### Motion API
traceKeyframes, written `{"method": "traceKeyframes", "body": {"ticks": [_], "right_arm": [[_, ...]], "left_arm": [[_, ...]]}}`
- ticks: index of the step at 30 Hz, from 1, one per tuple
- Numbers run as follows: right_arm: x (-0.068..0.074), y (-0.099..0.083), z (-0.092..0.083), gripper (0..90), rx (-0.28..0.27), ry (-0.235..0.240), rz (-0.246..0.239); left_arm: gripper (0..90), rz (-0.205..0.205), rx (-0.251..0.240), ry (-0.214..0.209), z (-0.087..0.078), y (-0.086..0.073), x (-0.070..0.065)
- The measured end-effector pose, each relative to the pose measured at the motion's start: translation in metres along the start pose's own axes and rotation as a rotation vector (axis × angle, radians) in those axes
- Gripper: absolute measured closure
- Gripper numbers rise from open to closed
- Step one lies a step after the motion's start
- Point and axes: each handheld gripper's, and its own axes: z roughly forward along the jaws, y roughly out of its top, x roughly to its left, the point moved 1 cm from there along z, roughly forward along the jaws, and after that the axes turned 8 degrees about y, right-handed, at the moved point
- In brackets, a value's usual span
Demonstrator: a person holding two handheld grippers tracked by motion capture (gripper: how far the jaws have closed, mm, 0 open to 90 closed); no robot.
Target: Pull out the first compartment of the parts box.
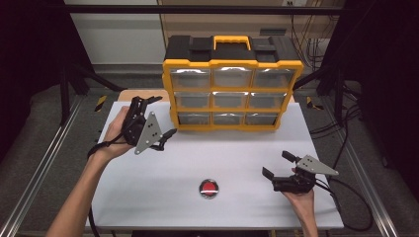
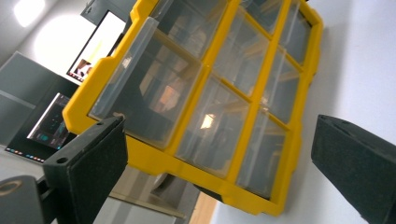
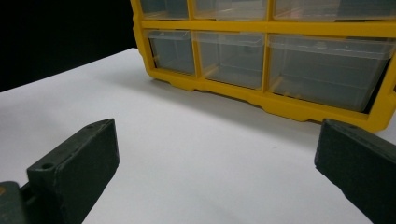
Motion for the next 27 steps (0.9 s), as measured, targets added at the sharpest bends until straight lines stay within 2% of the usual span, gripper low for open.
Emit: {"method": "traceKeyframes", "body": {"ticks": [9,11,13,15,22,27], "right_arm": [[0.0,0.0,0.0,0.7,0.001,-0.002,-0.004],[0.0,0.0,-0.001,0.7,0.0,-0.005,-0.002],[0.0,0.0,0.0,0.7,0.003,-0.003,-0.003],[0.001,-0.001,0.001,0.7,0.007,-0.004,0.001],[0.0,0.0,0.0,0.8,0.006,-0.003,-0.007],[0.001,-0.001,0.001,0.7,0.011,-0.003,-0.005]], "left_arm": [[3.8,0.057,0.004,0.015,0.021,0.012,0.011],[3.8,0.062,-0.008,0.022,0.025,0.014,0.012],[3.9,0.092,-0.002,0.021,0.028,0.016,0.014],[3.9,0.117,0.003,0.023,0.031,0.018,0.015],[4.0,0.151,-0.002,0.023,0.042,0.023,0.017],[4.6,0.191,0.0,0.028,0.054,0.023,0.017]]}}
